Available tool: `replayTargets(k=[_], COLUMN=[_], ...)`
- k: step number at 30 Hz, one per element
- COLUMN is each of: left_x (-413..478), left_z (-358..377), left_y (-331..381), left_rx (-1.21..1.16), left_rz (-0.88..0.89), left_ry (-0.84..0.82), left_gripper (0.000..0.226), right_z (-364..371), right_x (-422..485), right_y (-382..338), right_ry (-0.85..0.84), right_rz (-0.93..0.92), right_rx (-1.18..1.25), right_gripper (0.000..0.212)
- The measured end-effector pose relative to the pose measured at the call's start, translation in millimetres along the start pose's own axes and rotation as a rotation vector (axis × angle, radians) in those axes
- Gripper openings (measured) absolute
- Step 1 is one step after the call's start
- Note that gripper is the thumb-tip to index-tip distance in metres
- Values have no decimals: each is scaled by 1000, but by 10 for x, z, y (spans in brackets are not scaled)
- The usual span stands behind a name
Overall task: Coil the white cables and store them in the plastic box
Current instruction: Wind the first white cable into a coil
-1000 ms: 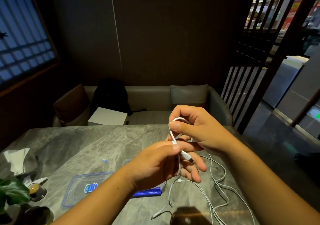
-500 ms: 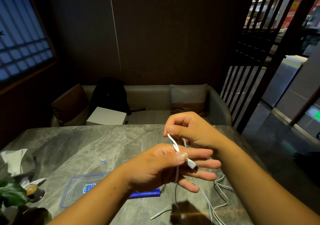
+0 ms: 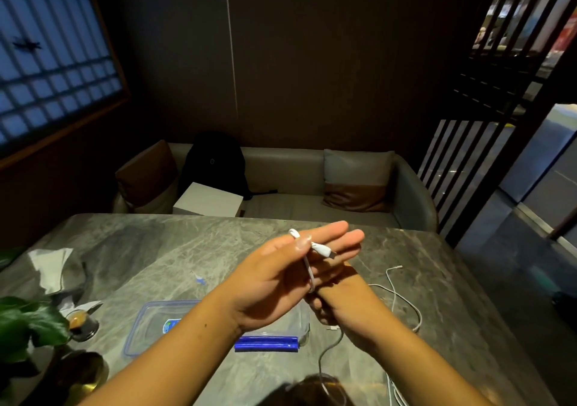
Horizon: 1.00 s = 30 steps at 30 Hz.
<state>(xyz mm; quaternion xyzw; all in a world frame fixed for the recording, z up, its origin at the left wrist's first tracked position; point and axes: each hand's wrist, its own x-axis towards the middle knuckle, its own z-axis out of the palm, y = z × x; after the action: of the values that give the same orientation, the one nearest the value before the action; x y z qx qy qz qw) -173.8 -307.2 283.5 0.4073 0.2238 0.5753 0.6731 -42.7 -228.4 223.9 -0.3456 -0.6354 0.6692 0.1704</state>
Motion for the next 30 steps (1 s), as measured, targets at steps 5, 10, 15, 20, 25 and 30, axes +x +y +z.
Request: replayTargets(k=[5, 10, 15, 20, 25, 30], left_x=[-57, -86, -102, -90, -106, -156], left_z=[-97, -150, -170, -142, -193, -170], left_y=[2, -18, -53, -130, -158, -199], left_rx=[-12, 63, 107, 213, 256, 194], left_rz=[-13, -22, -127, -214, -329, -382], left_ry=[140, 250, 215, 182, 160, 64], left_gripper=[42, 41, 42, 38, 40, 38], right_z=[32, -71, -250, -476, -704, -855], right_x=[-273, -460, -642, -678, -719, -713], right_y=[-189, -341, -615, -811, -991, -1138], right_ry=[-52, -168, -258, -195, -153, -20], right_rz=[-89, -142, -217, -349, -445, -565], right_rx=[-171, -408, -472, -536, -528, -457], right_gripper=[28, 21, 18, 16, 14, 18])
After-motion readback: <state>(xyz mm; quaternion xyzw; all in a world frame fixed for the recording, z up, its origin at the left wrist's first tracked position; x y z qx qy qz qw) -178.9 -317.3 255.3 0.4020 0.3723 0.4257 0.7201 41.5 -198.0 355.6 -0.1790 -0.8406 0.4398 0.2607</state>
